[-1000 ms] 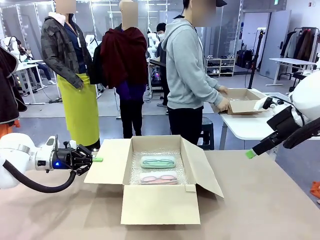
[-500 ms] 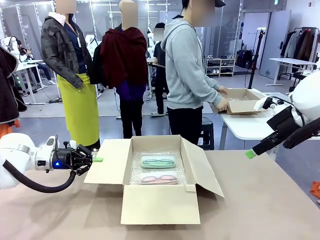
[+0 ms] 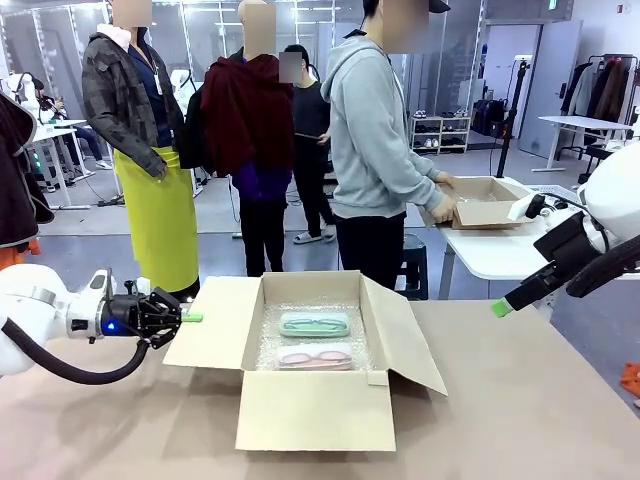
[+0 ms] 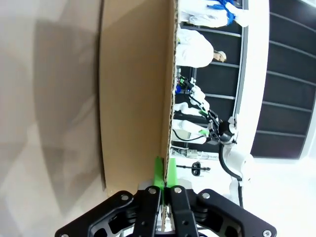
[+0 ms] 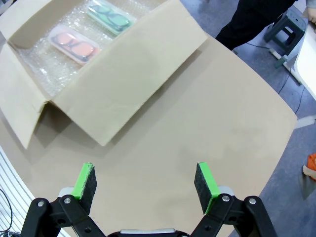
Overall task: Pack the glasses set securely to prepare it for shipping.
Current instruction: Position the Package Box on the left side of the table.
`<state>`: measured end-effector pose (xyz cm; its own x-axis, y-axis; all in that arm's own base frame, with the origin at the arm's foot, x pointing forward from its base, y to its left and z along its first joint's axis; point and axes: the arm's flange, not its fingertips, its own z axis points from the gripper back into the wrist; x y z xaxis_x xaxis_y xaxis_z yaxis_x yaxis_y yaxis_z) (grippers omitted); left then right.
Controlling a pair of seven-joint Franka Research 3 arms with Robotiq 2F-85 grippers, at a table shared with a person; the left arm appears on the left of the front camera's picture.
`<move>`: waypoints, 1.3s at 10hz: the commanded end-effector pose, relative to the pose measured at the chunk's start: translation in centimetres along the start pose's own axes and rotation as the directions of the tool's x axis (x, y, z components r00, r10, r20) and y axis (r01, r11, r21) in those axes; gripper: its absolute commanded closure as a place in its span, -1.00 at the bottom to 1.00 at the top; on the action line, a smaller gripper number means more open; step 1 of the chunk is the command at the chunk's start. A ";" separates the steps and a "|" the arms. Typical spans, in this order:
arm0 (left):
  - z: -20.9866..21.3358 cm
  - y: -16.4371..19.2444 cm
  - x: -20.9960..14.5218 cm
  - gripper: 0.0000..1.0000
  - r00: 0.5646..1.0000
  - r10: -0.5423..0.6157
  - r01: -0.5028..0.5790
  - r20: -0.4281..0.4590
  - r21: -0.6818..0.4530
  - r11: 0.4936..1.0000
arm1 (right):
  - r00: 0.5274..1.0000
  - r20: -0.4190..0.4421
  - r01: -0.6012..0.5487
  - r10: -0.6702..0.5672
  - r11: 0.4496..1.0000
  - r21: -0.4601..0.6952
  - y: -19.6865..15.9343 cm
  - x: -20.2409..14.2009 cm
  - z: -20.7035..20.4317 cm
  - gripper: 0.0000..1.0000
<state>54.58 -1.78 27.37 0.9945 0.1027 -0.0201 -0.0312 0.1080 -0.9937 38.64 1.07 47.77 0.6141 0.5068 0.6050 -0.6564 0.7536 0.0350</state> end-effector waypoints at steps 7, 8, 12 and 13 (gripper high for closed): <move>17.6 1.8 2.3 0.96 0.990 -0.131 0.132 0.048 -0.033 0.991 | 1.000 0.001 0.021 -0.021 1.000 -0.015 0.4 0.0 -0.1 -1.00; 20.9 2.0 2.4 0.96 0.987 -0.134 0.137 0.085 -0.037 0.990 | 1.000 0.001 0.021 -0.021 1.000 -0.015 0.4 0.0 -0.1 -1.00; 31.0 2.8 0.8 0.96 0.997 -0.046 0.046 0.059 -0.005 0.999 | 1.000 0.001 0.021 -0.021 1.000 -0.015 0.4 0.0 -0.1 -1.00; 32.4 3.2 0.6 0.96 0.997 -0.033 0.031 0.071 0.021 0.999 | 1.000 0.001 0.021 -0.021 1.000 -0.015 0.4 0.0 -0.1 -1.00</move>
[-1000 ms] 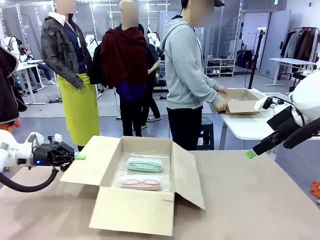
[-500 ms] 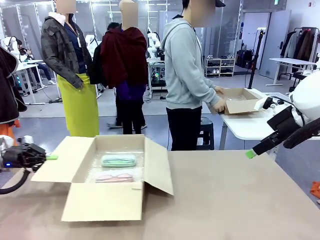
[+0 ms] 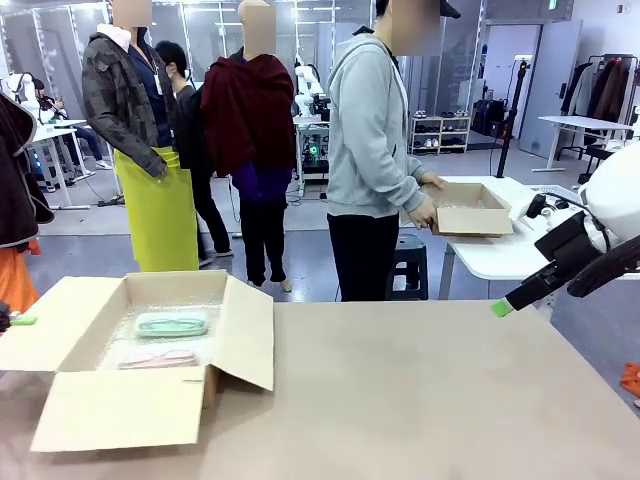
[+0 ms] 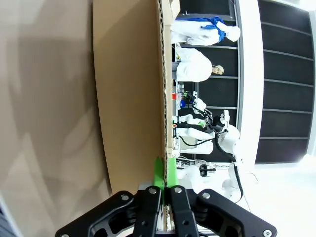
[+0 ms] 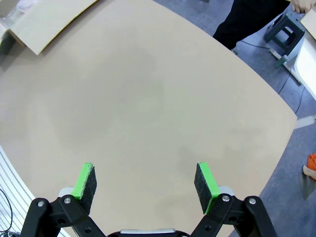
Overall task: Pack the glasses set securely to prepare it for shipping.
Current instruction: Position the Package Box on the left side of the table.
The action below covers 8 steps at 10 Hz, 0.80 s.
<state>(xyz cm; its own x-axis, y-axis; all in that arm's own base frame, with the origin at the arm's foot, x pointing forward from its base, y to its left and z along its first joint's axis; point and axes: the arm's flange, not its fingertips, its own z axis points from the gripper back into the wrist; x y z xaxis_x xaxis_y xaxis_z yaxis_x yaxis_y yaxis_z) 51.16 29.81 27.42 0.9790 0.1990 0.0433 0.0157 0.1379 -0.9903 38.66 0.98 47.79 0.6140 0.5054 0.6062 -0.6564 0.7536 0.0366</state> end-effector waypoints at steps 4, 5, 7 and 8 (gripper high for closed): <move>4.1 0.4 1.7 0.96 1.000 0.022 -0.022 -0.009 0.008 1.000 | 1.000 -0.001 0.020 -0.020 1.000 -0.016 0.5 0.0 -0.1 -1.00; 3.6 0.4 1.8 0.96 1.000 0.013 -0.013 0.014 -0.005 1.000 | 1.000 -0.001 0.020 -0.020 1.000 -0.016 0.5 0.0 -0.1 -1.00; 3.4 0.8 1.2 0.96 1.000 0.016 -0.016 -0.003 0.038 0.999 | 1.000 -0.001 0.020 -0.020 1.000 -0.016 0.5 0.0 -0.1 -1.00; 3.4 0.8 1.2 0.96 1.000 0.016 -0.016 -0.003 0.038 0.999 | 1.000 -0.001 0.020 -0.020 1.000 -0.016 0.5 0.0 -0.1 -1.00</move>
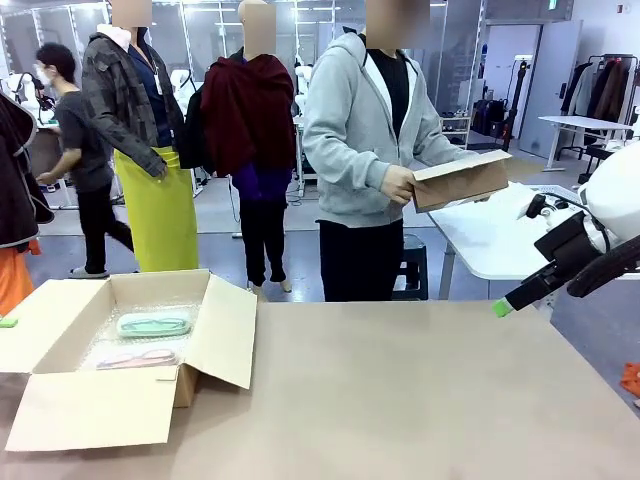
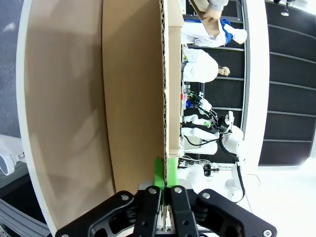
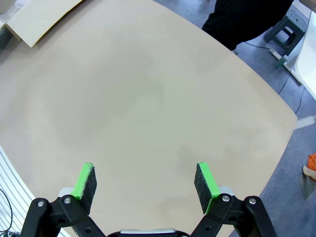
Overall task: Pack the glasses set securely to prepare it for shipping.
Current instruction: Position the Package Box on the left side of the table.
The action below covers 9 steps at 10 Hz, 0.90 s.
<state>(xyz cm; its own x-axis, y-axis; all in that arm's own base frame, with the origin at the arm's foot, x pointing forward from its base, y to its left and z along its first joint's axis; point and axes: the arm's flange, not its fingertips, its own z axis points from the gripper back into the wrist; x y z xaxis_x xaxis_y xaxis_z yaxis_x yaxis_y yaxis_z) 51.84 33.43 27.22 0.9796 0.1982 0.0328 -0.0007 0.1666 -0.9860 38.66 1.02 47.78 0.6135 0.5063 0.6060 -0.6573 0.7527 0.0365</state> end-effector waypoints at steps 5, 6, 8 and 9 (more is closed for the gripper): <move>0.0 -2.5 -1.3 -1.00 0.995 -0.098 0.099 -0.014 0.068 0.993 | 1.000 0.000 0.021 -0.021 1.000 -0.017 0.4 0.0 -0.1 -1.00; 0.5 -3.5 -1.9 -1.00 0.993 -0.121 0.122 -0.017 0.086 0.989 | 1.000 0.000 0.021 -0.021 1.000 -0.017 0.4 0.0 -0.1 -1.00; 0.9 -5.3 -2.6 -0.71 0.989 -0.147 0.147 -0.009 0.108 0.983 | 1.000 0.000 0.021 -0.021 1.000 -0.017 0.4 0.0 -0.1 -1.00; 1.4 -6.6 -3.1 -1.00 0.987 -0.160 0.154 0.024 0.162 0.975 | 1.000 0.000 0.021 -0.021 1.000 -0.017 0.4 0.0 -0.1 -1.00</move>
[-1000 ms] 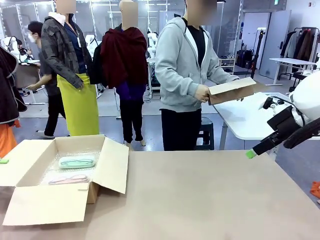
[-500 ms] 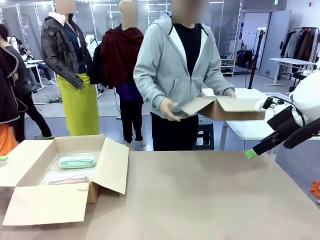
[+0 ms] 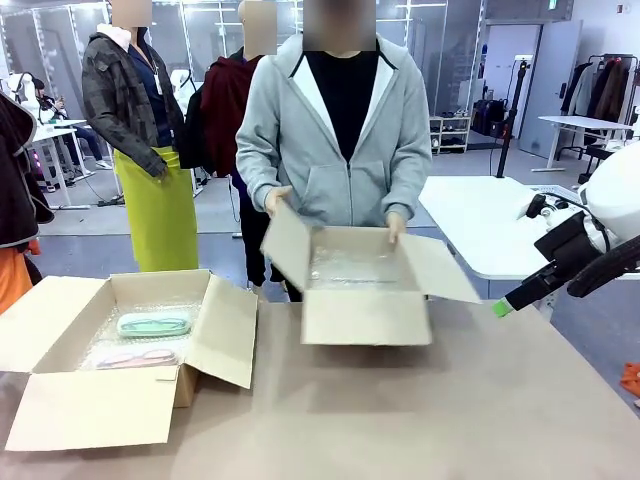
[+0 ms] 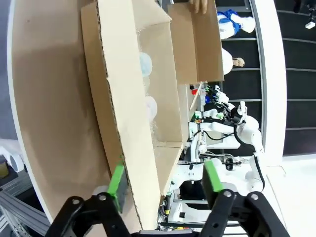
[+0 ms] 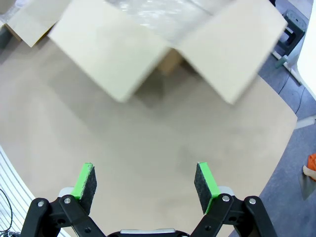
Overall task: Pack the glasses set securely to prepare it for shipping.
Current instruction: Position the Package Box on the left side of the table.
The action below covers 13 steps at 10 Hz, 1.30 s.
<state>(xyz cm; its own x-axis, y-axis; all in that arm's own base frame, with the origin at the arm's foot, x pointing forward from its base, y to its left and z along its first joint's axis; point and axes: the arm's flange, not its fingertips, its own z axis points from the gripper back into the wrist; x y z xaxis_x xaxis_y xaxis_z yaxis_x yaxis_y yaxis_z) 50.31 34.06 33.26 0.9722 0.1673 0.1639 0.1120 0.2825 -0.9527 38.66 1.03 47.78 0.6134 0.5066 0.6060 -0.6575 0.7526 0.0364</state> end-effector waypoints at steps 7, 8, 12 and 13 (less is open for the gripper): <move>-11.8 -22.3 -7.9 -1.00 0.895 -0.377 0.446 -0.238 0.482 0.754 | 1.000 0.000 0.022 -0.022 1.000 -0.017 0.4 0.0 -0.1 -1.00; -15.2 -23.9 -8.9 -1.00 0.894 -0.377 0.447 -0.243 0.540 0.713 | 1.000 0.000 0.022 -0.022 1.000 -0.017 0.4 0.0 -0.1 -1.00; -26.0 -27.5 -15.3 -1.00 0.792 -0.519 0.577 -0.321 0.671 0.466 | 1.000 0.000 0.022 -0.022 1.000 -0.017 0.4 0.0 -0.1 -1.00; -27.6 -28.0 -16.8 -1.00 0.744 -0.561 0.627 -0.362 0.668 0.401 | 1.000 0.000 0.022 -0.022 1.000 -0.017 0.4 0.0 -0.1 -1.00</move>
<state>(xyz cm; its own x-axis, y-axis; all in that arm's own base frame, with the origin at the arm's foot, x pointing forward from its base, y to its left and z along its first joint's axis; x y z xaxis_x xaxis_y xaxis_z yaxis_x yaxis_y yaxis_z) 37.77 -1.85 50.57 0.7540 -0.3512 0.5551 0.5213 0.8341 -0.1803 38.67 1.01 47.79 0.6133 0.5062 0.6063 -0.6576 0.7525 0.0370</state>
